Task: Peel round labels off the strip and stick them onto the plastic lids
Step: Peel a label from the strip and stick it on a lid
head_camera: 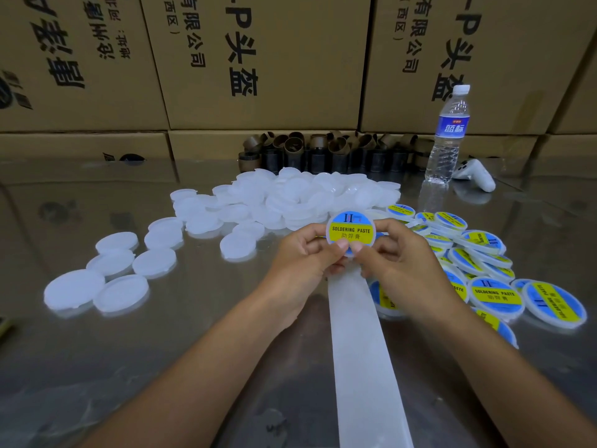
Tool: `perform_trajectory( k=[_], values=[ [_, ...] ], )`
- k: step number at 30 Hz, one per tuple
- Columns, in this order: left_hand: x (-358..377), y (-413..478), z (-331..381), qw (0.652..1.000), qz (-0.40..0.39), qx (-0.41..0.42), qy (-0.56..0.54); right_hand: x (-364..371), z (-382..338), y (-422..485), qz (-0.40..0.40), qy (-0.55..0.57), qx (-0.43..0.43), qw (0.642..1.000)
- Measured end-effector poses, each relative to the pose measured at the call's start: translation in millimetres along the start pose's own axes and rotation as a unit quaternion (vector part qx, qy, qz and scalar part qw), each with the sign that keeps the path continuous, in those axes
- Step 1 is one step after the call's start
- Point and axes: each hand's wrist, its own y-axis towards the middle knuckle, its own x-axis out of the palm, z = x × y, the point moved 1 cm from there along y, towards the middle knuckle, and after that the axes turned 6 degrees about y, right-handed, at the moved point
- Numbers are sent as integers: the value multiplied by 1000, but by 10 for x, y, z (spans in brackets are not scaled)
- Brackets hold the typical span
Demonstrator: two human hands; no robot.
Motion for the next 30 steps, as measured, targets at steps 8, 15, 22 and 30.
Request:
perform_trajectory(
  k=[8,15,22,30],
  values=[
    [6,1,7,1000,11,2,-5,14,-2,3,-8,11,-15,1000],
    [9,4,18,1000,16,-2,-5,18,-22,5,-11,14,-20,1000],
    [-99,64,30,995,86,-17,46,-82,20,79,112,54,10,992],
    [-529,183,16,926,256,53,273,-379,132,164,330,155,129,922]
  ],
)
